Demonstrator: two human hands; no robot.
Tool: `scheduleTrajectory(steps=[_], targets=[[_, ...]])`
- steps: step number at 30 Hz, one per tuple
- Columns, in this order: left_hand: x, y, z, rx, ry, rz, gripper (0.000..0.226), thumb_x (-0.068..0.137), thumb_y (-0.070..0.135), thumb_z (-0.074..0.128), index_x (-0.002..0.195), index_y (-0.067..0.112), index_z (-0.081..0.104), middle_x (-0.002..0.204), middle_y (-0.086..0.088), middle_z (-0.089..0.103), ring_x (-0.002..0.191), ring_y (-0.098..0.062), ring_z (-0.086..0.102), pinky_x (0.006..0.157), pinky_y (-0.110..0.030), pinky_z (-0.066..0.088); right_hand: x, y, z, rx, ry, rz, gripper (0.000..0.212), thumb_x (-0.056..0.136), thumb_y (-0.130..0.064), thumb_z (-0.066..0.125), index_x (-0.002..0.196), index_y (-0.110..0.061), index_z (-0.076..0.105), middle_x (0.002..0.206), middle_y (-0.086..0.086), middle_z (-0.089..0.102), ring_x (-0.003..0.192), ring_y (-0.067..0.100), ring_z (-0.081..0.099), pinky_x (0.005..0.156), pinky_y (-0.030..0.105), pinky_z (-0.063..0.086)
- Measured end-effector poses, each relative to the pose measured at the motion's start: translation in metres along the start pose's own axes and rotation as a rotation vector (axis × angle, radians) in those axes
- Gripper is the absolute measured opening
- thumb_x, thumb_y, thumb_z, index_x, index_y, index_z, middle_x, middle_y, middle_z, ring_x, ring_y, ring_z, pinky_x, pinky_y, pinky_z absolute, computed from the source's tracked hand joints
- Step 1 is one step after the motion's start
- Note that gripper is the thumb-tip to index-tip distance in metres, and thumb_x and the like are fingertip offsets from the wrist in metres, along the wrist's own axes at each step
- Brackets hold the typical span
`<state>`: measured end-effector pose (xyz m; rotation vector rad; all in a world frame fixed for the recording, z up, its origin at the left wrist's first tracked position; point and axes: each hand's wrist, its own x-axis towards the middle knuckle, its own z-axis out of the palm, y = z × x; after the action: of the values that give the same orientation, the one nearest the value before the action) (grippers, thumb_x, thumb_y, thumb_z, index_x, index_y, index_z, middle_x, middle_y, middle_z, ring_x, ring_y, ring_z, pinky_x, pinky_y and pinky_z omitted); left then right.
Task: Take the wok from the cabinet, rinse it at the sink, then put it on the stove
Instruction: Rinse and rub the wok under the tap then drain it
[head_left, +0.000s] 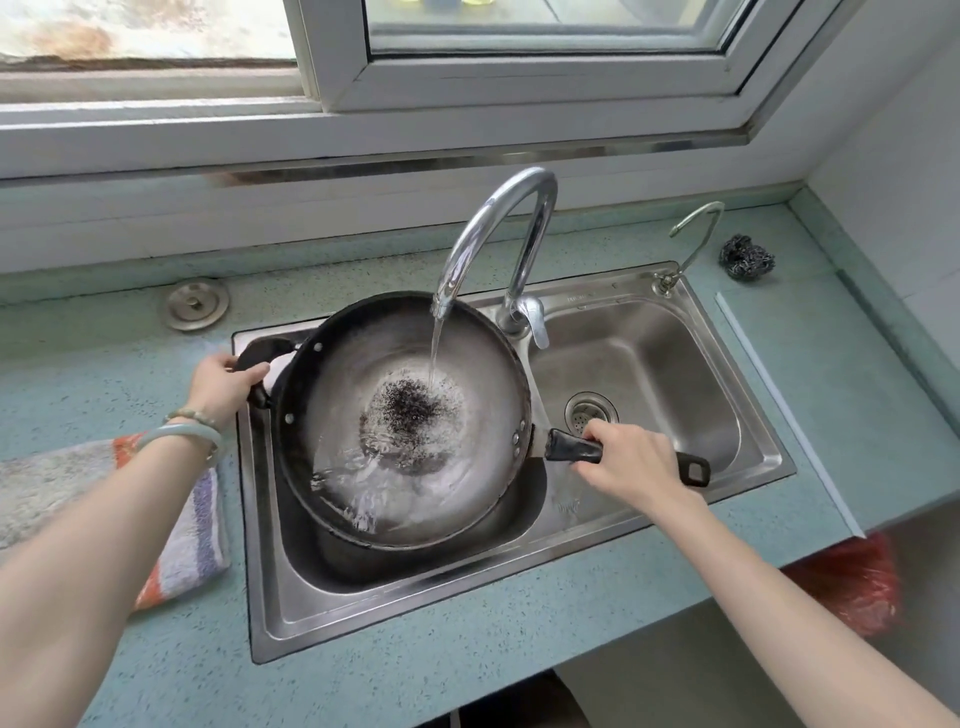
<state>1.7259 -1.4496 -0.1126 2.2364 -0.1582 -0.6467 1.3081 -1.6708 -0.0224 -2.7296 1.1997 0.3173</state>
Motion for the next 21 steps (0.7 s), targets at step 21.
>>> scheduleTrajectory(steps=[21], targets=[[0.002,-0.003,0.014,0.502,0.114,0.106,0.052,0.083,0.045,0.066,0.116,0.006,0.065,0.128,-0.021,0.041,0.123,-0.036,0.031,0.105,-0.04,0.024,-0.014,0.001,0.082,0.246,-0.179,0.046,0.031,0.08,-0.045,0.063,0.087,-0.025,0.041,0.092,-0.002,0.064,0.092,0.027,0.06,0.067,0.036,0.043]])
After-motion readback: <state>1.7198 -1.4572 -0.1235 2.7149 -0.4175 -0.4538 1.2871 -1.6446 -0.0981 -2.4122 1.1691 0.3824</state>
